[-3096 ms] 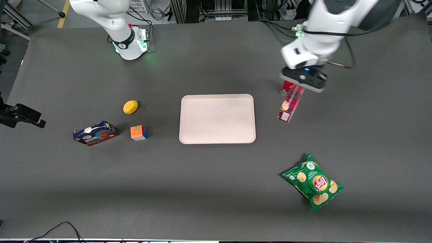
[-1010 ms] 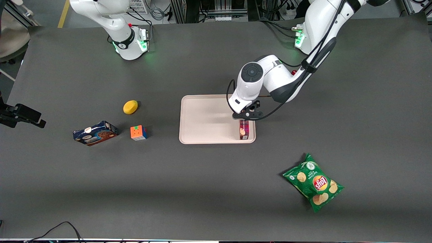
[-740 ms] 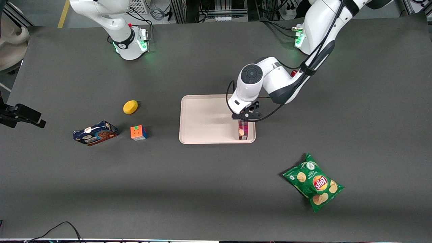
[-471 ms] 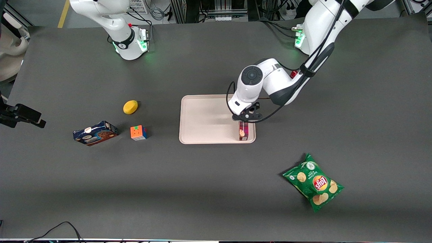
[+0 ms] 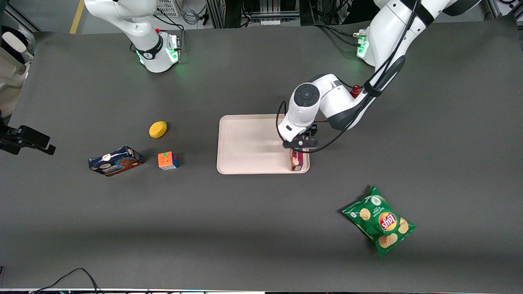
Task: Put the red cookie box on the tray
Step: 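Open the left gripper to release the box on the tray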
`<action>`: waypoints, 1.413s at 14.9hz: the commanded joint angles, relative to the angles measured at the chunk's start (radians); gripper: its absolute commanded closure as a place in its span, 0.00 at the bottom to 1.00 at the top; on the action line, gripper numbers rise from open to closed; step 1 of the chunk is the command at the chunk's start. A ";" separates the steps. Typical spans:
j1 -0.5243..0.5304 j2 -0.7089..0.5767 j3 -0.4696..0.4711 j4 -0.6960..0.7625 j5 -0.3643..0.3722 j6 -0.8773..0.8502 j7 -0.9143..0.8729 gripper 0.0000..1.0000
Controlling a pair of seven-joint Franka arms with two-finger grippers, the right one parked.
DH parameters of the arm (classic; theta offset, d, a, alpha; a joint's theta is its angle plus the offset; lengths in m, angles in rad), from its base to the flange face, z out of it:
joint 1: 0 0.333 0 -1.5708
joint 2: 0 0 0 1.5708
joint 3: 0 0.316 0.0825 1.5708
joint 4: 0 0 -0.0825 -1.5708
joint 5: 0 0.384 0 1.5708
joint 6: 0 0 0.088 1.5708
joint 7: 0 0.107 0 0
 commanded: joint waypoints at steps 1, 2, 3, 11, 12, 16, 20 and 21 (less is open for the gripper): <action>-0.007 0.002 0.000 0.010 0.026 0.004 -0.030 0.00; -0.007 0.000 0.000 0.010 0.026 0.004 -0.031 0.00; -0.007 -0.004 0.000 0.012 0.026 0.003 -0.030 0.00; -0.001 -0.196 -0.020 0.214 -0.055 -0.420 0.235 0.00; -0.001 -0.229 -0.012 0.265 -0.111 -0.489 0.290 0.00; -0.001 -0.305 0.066 0.466 -0.172 -0.765 0.528 0.00; -0.016 -0.462 0.317 0.474 -0.270 -0.829 0.859 0.00; -0.028 -0.496 0.372 0.452 -0.270 -0.830 0.905 0.00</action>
